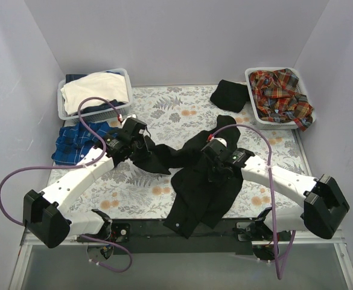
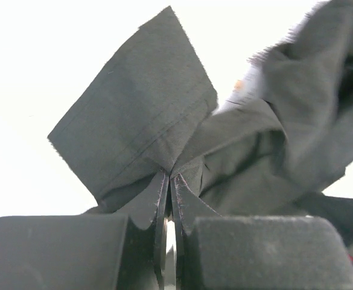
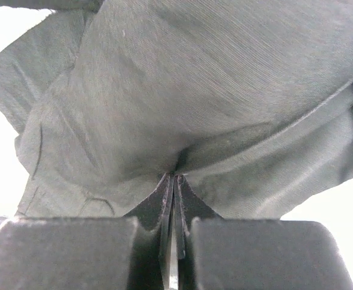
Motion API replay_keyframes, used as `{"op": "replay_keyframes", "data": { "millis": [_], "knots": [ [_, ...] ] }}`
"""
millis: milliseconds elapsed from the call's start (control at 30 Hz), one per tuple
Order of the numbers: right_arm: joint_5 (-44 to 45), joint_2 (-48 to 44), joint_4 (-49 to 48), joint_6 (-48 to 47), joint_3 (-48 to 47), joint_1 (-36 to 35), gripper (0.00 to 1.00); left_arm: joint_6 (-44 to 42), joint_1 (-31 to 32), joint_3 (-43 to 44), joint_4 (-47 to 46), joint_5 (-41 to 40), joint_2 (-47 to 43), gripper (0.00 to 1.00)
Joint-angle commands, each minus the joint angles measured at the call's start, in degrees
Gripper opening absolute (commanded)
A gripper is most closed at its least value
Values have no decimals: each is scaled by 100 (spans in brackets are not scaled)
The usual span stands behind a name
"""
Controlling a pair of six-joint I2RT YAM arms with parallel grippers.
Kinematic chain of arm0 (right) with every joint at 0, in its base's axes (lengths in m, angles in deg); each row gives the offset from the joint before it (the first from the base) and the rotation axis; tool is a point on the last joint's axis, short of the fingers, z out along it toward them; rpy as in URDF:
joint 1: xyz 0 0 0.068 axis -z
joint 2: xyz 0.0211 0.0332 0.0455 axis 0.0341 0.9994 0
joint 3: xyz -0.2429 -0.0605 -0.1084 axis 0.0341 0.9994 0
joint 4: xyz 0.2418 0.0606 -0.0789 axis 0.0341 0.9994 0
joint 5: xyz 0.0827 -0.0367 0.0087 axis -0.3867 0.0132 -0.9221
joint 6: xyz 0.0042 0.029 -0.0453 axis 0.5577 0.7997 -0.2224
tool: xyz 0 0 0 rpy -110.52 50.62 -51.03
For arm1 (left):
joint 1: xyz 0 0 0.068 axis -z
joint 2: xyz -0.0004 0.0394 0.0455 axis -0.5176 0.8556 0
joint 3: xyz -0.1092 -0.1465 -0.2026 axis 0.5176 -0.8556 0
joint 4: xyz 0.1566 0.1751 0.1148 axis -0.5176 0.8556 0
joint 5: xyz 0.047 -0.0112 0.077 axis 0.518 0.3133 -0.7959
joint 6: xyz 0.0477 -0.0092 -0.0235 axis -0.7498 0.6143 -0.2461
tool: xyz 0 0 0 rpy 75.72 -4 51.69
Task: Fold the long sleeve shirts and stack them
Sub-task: Flatten the shirt out
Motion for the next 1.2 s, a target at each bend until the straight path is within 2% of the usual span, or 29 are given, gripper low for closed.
{"op": "replay_keyframes", "data": {
  "millis": [0, 67, 100, 200, 300, 400, 533, 667, 900, 1133, 1167],
  "knots": [
    [782, -589, 760, 282, -457, 8, 3, -242, -359, 527, 529, -949, -319, 0],
    [1100, -905, 1052, 440, -572, 8, 1, -453, -667, 851, 556, -986, -389, 0],
    [1258, -1010, 1175, 476, -659, 8, 1, -567, -1077, 983, 530, -951, -459, 0],
    [1961, -1292, 1790, 616, -1133, 44, 1, -1086, -1756, 1588, 460, -933, -495, 0],
    [2900, -1407, 2353, 687, -1722, 96, 1, -1464, -2074, 2326, 477, -1161, -408, 0],
    [3499, -1433, 2679, 696, -2337, 149, 1, -1632, -2127, 2838, 504, -1618, -258, 0],
    [4526, -1460, 2750, 433, -3032, 219, 1, -1684, -2163, 3584, 425, -1759, -214, 0],
    [5188, -1407, 2557, 38, -3524, 246, 1, -1667, -2163, 3745, 477, -1865, -310, 0],
    [5540, -1293, 528, -1937, -3683, 351, 1, -1553, -2163, 3183, 495, -1689, -635, 0],
    [5725, -705, -1590, -3546, -4403, 965, 1, -1351, -2154, 2744, 574, -1408, -899, 0],
    [5716, -652, -2323, -3750, -4578, 1001, 1, -1307, -2154, 2690, 591, -1416, -934, 0]
  ]
}}
